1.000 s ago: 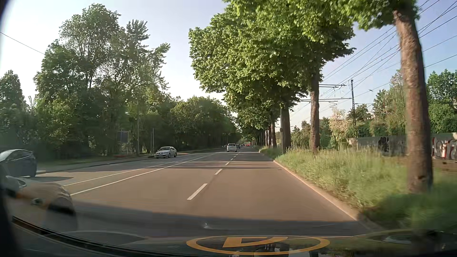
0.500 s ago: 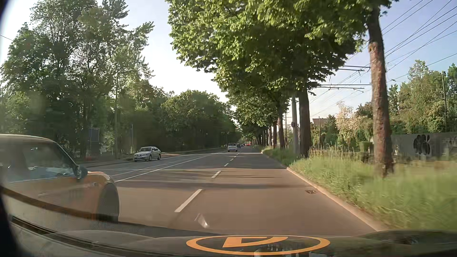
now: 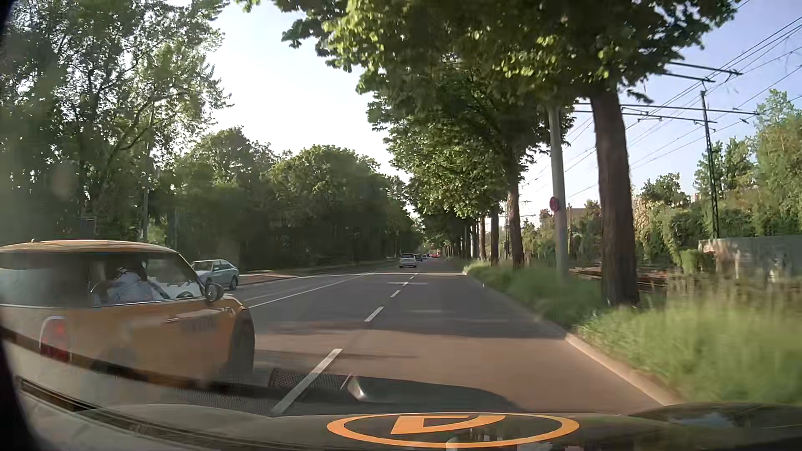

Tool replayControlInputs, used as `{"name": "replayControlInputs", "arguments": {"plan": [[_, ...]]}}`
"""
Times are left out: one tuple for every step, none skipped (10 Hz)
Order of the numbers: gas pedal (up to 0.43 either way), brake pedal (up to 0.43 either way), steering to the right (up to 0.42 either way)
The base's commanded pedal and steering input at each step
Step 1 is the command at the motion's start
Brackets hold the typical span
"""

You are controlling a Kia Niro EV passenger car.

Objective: Follow the waypoints while adhering to traffic rules and regulations

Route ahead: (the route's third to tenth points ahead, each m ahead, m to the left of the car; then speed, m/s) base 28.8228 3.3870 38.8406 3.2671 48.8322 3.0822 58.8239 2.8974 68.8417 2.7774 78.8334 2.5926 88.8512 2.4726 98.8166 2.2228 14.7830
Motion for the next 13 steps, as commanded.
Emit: {"name": "replayControlInputs", "arguments": {"plan": [[0.13, 0.0, 0.0], [0.138, 0.0, 0.002], [0.138, 0.0, 0.003], [0.138, 0.0, 0.004], [0.138, 0.0, 0.003], [0.138, 0.0, 0.003], [0.138, 0.0, 0.003], [0.138, 0.0, 0.004], [0.138, 0.0, 0.003], [0.138, 0.0, 0.003], [0.138, 0.0, 0.003], [0.138, 0.0, 0.002], [0.138, 0.0, 0.002]]}}
